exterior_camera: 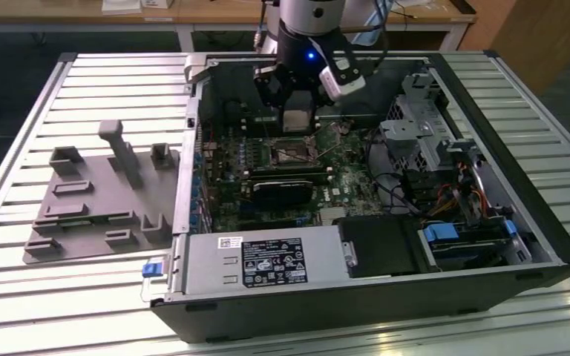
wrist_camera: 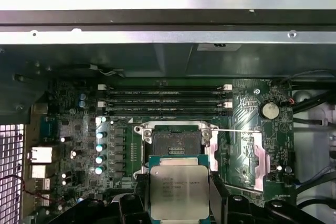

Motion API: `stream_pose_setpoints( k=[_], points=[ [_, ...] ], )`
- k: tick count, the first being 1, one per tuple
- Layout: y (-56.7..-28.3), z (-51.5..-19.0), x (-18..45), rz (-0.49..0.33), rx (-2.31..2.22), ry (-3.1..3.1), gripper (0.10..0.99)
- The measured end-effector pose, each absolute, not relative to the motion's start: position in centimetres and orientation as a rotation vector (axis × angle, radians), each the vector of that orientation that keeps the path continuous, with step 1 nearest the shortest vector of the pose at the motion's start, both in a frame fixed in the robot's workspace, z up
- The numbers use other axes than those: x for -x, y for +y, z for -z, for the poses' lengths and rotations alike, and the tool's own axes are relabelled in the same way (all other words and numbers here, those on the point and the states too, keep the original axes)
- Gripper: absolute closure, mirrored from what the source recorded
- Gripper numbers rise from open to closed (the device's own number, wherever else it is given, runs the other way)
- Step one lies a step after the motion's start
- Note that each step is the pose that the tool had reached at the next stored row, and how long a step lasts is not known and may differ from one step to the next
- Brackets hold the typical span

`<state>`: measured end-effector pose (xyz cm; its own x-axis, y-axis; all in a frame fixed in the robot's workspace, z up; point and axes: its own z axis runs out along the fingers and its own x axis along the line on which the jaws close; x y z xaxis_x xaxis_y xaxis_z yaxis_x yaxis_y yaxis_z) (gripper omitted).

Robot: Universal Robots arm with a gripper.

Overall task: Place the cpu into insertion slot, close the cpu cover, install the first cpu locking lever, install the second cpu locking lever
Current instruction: 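Place the cpu into insertion slot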

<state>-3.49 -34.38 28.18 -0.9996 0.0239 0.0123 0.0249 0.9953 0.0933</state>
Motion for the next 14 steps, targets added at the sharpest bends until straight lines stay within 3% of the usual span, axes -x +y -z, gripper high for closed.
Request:
stream_pose_setpoints(
  k=[14],
  points=[
    [-34.38, -27.52, 3.49, 0.148, 0.391, -3.113, 0.549]
  ],
)
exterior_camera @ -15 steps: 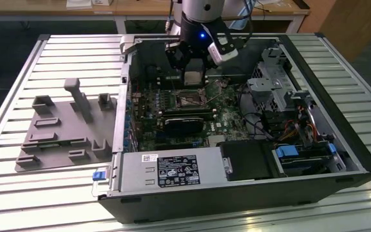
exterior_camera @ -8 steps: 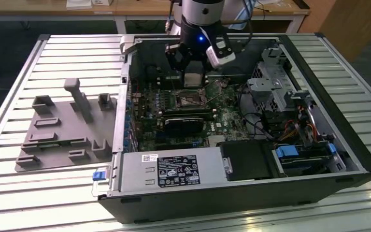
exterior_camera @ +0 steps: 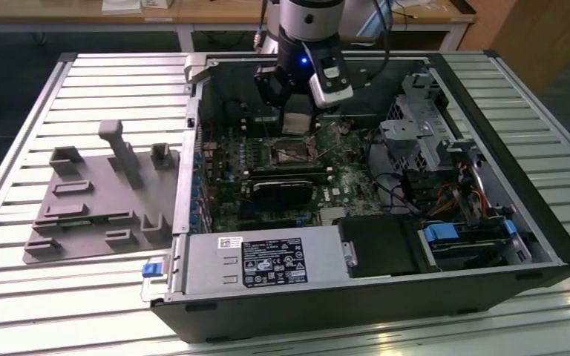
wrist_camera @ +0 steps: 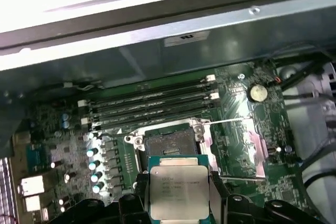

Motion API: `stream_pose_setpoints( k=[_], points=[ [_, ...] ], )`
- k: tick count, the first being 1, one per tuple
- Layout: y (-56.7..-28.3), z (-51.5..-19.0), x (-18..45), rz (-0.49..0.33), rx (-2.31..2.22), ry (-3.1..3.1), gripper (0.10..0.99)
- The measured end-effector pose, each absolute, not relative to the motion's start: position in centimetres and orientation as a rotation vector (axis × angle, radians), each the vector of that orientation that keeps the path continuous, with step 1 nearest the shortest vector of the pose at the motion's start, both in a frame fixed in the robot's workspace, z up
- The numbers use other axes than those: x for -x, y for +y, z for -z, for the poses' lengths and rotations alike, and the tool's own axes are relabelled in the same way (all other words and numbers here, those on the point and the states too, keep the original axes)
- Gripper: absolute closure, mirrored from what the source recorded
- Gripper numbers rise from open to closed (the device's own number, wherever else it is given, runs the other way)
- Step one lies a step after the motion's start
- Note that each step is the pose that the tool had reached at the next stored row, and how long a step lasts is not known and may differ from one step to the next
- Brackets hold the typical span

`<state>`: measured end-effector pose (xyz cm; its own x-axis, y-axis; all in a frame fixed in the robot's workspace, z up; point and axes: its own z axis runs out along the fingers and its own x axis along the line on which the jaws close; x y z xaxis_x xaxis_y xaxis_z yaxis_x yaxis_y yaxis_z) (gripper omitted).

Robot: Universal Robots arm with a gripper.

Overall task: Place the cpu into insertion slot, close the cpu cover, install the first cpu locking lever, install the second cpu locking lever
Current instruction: 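Place the cpu into insertion slot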

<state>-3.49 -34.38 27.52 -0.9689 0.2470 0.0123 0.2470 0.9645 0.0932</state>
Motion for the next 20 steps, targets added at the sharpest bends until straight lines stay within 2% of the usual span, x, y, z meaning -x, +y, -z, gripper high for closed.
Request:
stream_pose_setpoints(
  k=[20],
  points=[
    [-34.38, -27.25, 3.49, 0.147, 0.952, -3.008, 0.549]
  ],
)
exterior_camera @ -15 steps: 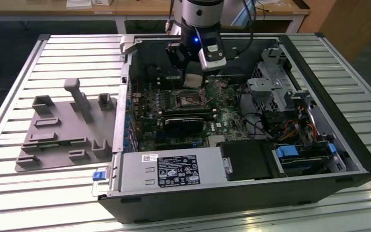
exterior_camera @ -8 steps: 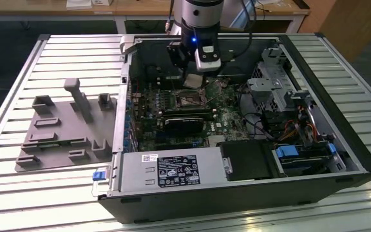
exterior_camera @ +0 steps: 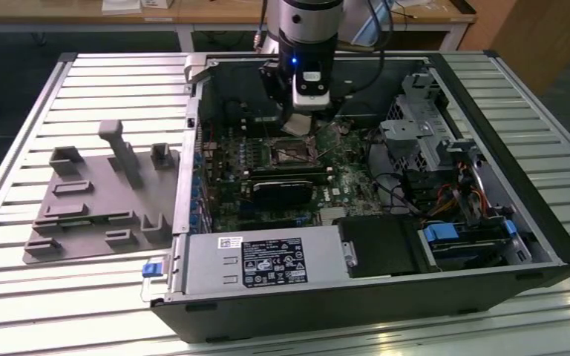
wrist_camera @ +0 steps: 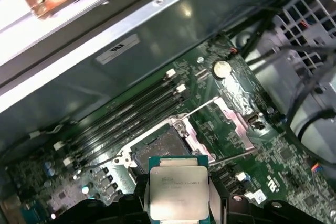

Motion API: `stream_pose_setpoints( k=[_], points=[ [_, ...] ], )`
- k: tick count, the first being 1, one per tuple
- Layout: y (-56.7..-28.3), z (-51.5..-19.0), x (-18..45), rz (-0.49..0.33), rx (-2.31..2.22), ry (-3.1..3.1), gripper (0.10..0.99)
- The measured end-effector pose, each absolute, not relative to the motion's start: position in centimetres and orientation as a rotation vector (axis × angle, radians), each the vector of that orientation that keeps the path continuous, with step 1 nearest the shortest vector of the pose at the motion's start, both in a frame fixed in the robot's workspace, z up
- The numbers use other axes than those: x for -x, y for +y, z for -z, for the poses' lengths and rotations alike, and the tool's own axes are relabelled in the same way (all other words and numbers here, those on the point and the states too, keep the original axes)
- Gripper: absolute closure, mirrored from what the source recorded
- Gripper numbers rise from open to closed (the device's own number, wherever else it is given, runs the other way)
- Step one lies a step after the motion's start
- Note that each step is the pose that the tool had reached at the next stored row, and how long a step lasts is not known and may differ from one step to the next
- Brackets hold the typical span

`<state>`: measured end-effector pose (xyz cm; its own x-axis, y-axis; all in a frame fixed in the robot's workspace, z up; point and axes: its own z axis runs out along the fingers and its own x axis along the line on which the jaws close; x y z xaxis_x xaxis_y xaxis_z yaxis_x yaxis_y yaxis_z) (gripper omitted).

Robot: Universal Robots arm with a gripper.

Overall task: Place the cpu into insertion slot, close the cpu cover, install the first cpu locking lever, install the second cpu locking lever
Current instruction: 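Place the cpu into insertion slot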

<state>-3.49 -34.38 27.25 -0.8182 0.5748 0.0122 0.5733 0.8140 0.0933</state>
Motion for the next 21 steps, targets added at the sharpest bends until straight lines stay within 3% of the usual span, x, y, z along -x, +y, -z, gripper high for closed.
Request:
stream_pose_setpoints(
  k=[21],
  points=[
    [-34.38, -26.91, 3.49, -0.137, -1.482, 2.728, 0.549]
  ],
)
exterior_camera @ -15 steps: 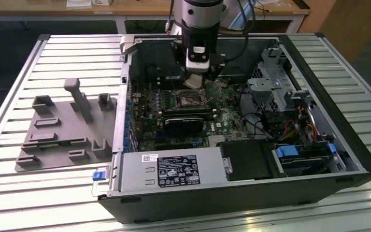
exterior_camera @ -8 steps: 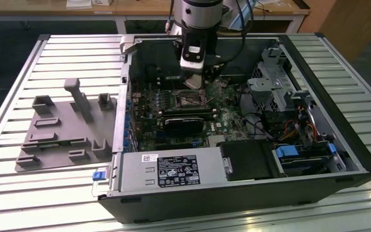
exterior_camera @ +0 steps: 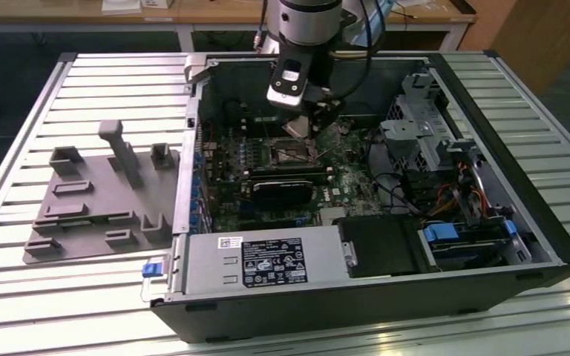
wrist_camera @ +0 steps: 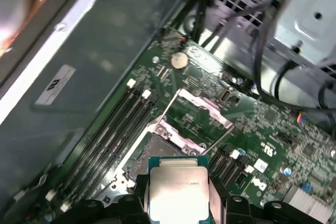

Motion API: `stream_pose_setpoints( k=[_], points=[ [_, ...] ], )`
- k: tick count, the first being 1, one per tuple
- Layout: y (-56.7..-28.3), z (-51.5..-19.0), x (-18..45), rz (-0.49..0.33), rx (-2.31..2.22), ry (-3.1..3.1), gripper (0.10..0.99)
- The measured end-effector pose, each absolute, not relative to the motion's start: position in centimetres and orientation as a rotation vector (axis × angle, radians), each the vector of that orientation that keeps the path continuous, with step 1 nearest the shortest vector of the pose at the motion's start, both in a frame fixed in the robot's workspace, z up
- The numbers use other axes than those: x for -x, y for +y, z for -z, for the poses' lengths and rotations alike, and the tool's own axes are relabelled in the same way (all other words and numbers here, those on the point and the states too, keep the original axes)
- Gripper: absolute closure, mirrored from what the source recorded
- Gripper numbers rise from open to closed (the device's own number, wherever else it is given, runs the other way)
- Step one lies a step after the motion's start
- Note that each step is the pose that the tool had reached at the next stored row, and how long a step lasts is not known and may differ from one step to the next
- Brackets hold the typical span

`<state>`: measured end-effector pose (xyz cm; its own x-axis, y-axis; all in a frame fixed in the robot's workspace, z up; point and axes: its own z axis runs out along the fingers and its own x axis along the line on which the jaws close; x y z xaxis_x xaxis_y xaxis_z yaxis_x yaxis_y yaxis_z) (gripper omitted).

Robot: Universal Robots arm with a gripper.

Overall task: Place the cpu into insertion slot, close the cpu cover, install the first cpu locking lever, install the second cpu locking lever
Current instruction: 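Place the cpu into insertion slot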

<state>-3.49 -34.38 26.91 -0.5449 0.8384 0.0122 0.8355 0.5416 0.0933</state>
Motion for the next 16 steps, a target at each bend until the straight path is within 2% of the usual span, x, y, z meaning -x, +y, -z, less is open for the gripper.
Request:
stream_pose_setpoints(
  k=[16],
  points=[
    [-34.38, -26.08, 3.49, -0.127, -1.855, 2.475, 0.549]
  ],
)
